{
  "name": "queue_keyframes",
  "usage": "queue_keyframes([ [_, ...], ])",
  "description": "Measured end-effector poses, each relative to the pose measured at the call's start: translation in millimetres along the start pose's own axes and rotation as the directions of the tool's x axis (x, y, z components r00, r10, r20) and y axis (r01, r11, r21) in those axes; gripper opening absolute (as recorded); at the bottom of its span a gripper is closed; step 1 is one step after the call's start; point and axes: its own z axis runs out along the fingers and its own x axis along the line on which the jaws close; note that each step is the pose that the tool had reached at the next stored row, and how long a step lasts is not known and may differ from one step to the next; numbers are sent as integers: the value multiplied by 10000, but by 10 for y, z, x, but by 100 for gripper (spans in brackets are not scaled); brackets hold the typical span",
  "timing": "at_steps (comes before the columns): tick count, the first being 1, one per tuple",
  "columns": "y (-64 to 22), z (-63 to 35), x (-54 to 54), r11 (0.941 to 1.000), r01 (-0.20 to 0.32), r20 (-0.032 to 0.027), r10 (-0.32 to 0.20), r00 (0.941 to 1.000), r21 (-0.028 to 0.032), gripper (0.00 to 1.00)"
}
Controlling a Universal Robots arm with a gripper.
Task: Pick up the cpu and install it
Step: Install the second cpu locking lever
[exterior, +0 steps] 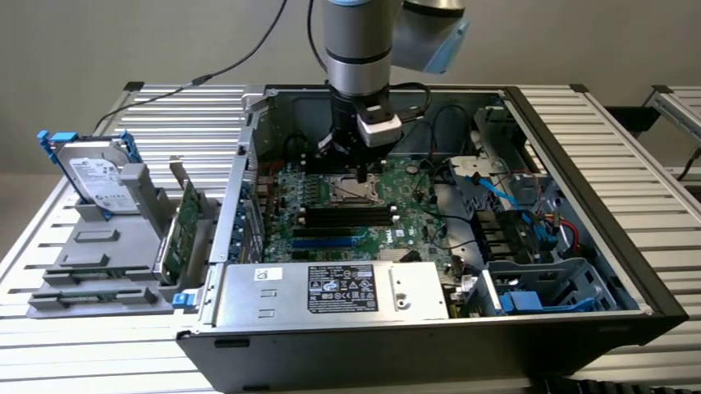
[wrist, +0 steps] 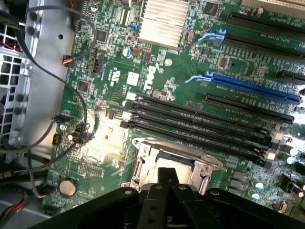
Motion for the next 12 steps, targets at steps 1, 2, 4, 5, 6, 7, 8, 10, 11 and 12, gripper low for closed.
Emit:
queue_keyframes([
  [1,23,-9,-5,10000,0,4,0,10000,0,11],
  [2,44,-23,-9,10000,0,7,0,10000,1,11],
  [4,82,-54,-16,10000,0,15,0,10000,3,11],
  [5,100,-67,-20,10000,0,17,0,10000,2,11],
  [6,114,-74,-24,10000,0,16,0,10000,3,11],
  [7,125,-78,-31,10000,3,16,-3,10000,3,11],
  [8,131,-80,-41,10000,10,16,-10,10000,4,11],
  [10,130,-84,-82,10000,49,17,-49,10000,8,11],
  [11,127,-86,-102,10000,82,18,-82,10000,11,11],
  [12,125,-88,-120,9999,114,20,-114,9999,14,11],
])
